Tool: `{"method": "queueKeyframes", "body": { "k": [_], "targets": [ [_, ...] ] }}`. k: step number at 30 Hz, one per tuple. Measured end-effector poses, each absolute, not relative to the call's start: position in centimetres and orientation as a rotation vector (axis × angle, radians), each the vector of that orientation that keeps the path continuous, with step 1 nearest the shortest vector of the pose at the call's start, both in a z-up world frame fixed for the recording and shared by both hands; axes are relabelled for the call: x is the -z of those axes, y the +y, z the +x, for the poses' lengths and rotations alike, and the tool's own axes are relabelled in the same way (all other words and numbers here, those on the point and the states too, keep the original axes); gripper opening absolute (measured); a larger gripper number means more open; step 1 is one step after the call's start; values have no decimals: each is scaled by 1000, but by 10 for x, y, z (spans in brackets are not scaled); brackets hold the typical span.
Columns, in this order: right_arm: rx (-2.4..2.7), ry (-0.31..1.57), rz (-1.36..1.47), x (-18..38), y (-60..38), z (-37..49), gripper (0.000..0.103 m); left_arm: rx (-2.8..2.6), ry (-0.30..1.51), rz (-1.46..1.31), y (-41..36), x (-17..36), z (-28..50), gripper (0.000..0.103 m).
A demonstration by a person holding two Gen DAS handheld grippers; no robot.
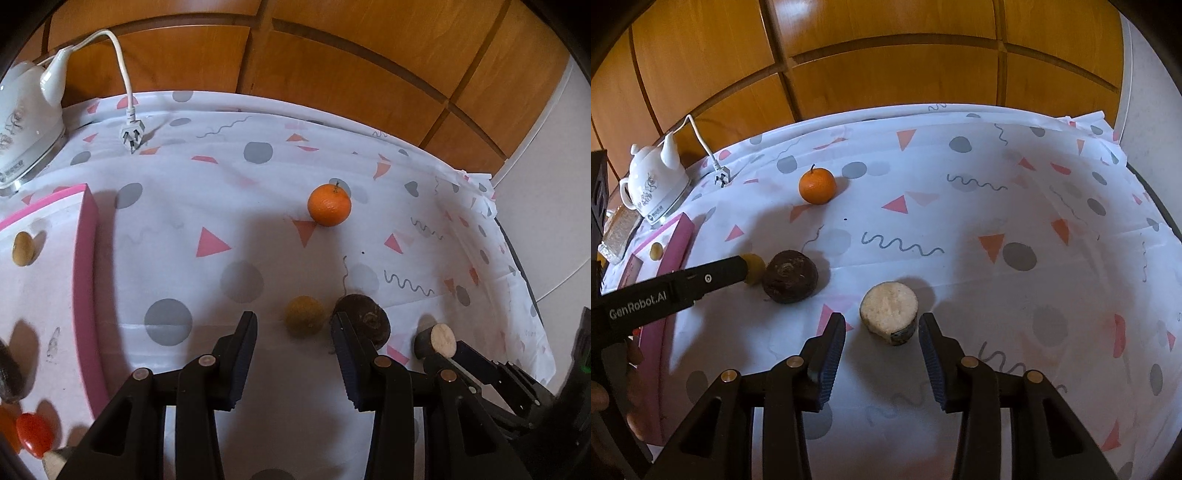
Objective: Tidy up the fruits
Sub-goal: 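Grasp a wooden log slice with the right tool while the left tool grasps a small brown fruit, then place the small brown fruit in the tray with the left tool while the right tool carries the log slice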
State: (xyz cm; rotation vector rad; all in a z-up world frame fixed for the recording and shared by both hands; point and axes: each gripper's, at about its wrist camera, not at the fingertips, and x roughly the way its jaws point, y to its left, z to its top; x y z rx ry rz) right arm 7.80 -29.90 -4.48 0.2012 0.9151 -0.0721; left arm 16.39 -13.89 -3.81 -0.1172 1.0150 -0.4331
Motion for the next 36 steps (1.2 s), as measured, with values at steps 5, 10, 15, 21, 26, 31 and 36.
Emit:
{"method": "queueKeyframes", "body": {
  "k": [5, 10, 15, 21, 26, 31, 36],
  "targets": [
    [79, 923, 184, 48, -300, 79, 32, 439, 1037, -120, -143, 47, 169, 30],
    [78, 925, 184, 49, -301, 79, 31, 457, 1037, -153, -143, 52, 168, 23],
    [65, 924, 186, 47, -299, 76, 31, 461, 1022, -123, -142, 49, 158, 23],
    [29, 922, 195, 46, -293, 65, 31, 449, 963, -75, -136, 40, 132, 23],
    [25, 916, 187, 48, -288, 57, 31, 436, 929, -72, -124, 33, 111, 23],
    [19, 947, 193, 56, -287, 55, 22, 419, 889, -56, -116, 20, 94, 23],
    [37, 936, 200, 56, -287, 51, 19, 415, 847, -43, -107, 4, 80, 23]
  ]
}}
